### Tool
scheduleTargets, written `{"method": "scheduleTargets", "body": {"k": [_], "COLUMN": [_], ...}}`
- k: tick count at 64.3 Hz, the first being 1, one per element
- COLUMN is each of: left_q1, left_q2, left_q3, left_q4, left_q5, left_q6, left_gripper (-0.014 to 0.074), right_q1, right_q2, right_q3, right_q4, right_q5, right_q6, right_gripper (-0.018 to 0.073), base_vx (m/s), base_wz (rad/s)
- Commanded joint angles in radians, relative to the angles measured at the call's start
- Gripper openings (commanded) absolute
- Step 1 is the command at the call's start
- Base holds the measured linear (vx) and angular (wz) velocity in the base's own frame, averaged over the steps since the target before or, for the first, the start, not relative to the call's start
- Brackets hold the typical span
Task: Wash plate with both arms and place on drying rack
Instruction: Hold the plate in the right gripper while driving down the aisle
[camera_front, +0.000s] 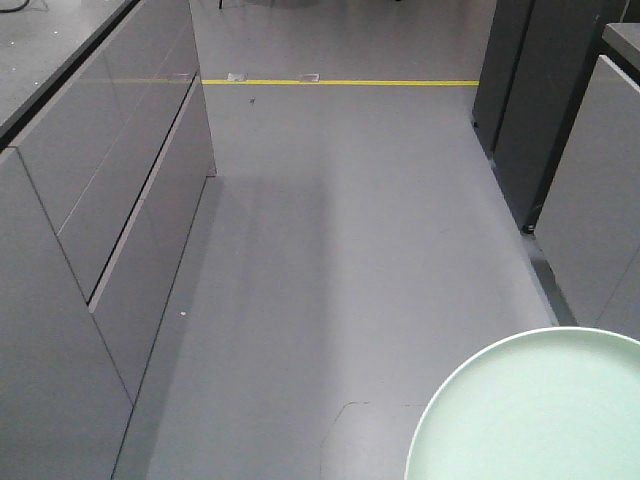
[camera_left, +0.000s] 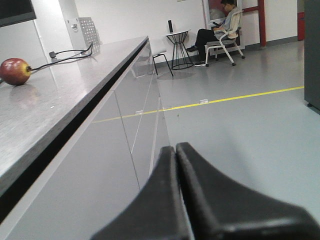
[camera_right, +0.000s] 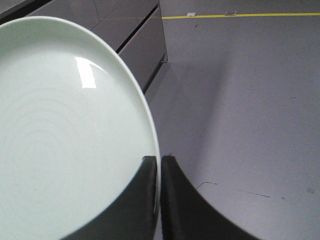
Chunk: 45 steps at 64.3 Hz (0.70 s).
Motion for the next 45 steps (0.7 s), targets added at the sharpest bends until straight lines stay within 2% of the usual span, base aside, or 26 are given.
{"method": "scheduleTargets", "body": {"k": [1,45], "left_q1": [-0.007,-0.007], "left_q2": [-0.013,-0.013], "left_q3": [-0.028,-0.028], "left_q4": [-0.003,-0.003], "left_q5": [-0.076,-0.076], "left_q6": [-0.009,-0.009], "left_gripper": [-0.0006,-0.0006], "right_q1": [-0.006,-0.006], "right_q2": [0.021,0.021], "right_q3": [-0.023,-0.023], "right_q4": [0.003,0.003], "right_q5": [-0.075,-0.075], "right_q6": [0.000,0.000], "right_gripper": [-0.0001,-0.0001], "base_vx": [0.27,0.25], "base_wz": [-0.06,-0.05]}}
